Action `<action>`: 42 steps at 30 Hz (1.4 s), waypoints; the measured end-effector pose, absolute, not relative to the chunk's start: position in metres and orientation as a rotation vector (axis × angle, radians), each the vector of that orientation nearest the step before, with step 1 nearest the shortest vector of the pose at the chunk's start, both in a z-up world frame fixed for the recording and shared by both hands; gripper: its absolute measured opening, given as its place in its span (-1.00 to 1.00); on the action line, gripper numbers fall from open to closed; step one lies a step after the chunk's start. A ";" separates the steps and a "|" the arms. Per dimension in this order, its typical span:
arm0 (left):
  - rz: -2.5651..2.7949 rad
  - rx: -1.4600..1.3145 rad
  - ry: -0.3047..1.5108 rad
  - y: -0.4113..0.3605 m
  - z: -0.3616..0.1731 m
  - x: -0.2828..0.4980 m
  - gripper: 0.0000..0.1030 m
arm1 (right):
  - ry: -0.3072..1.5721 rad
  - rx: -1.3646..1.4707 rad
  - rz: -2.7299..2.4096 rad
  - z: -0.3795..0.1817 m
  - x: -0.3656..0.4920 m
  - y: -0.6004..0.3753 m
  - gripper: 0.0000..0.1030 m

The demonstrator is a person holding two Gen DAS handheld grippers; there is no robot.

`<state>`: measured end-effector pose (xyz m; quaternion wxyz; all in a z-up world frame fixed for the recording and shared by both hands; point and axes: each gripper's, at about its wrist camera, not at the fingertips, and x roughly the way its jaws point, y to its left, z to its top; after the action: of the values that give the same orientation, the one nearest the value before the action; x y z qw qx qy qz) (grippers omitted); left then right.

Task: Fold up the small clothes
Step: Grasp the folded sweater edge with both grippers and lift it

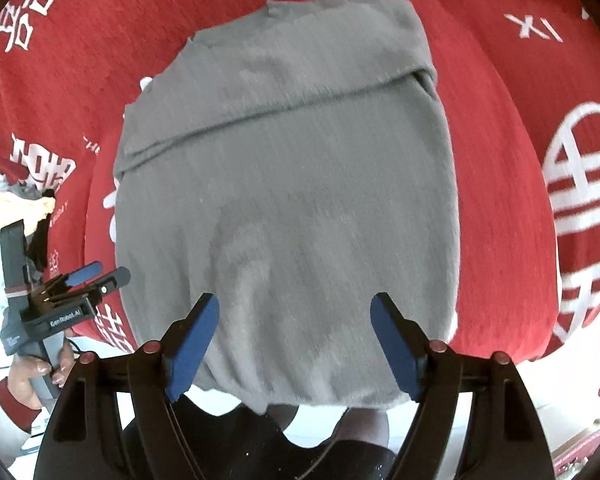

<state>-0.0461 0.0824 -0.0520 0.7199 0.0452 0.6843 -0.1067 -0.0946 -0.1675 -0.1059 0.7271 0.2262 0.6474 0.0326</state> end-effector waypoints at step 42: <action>-0.205 -0.353 1.511 0.159 -0.142 -0.244 0.71 | 1.536 0.763 0.403 -0.252 -0.210 -0.183 0.60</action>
<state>-0.2437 0.1590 -0.1416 0.7092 -0.1592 0.6806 -0.0922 -0.2098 -0.1833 -0.2521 0.6364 0.3339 0.6725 0.1766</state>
